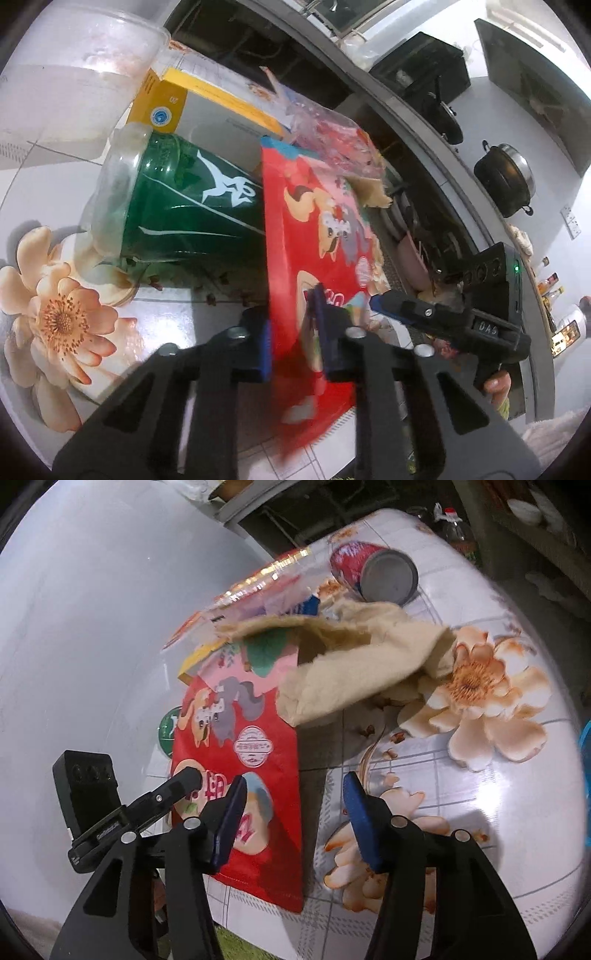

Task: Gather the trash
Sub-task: 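Grasp the red snack bag with the left tool while the right tool grasps a red-printed clear bag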

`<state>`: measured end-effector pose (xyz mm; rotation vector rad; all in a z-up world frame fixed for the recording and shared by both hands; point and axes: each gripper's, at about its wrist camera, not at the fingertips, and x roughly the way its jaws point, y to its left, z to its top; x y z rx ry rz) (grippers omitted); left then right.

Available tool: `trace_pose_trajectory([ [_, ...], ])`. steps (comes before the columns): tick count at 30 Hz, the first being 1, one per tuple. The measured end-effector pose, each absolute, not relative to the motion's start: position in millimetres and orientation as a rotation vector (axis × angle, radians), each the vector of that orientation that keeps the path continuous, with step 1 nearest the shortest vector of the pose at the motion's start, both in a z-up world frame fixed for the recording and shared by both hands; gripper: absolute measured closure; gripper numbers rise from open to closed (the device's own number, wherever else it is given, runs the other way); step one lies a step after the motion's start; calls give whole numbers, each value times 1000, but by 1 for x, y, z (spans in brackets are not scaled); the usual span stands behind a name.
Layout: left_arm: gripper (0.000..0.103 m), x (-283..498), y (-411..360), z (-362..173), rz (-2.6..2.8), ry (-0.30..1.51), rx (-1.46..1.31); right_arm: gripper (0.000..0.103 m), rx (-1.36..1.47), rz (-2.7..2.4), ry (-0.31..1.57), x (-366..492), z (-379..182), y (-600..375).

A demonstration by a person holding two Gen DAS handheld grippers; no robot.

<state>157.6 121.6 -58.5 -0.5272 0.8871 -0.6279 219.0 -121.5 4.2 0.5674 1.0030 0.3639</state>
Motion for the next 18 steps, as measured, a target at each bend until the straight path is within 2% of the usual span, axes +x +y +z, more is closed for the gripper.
trace_pose_trajectory([
  [4,92,147,128,-56,-643,867,-530,49,557,357,943,211,28,-143],
  [10,94,135,135,-49,-651,831,-522,45,700,382,859,241,53,-174],
  [18,94,126,147,-47,-638,812,-527,45,874,351,971,320,23,-181],
])
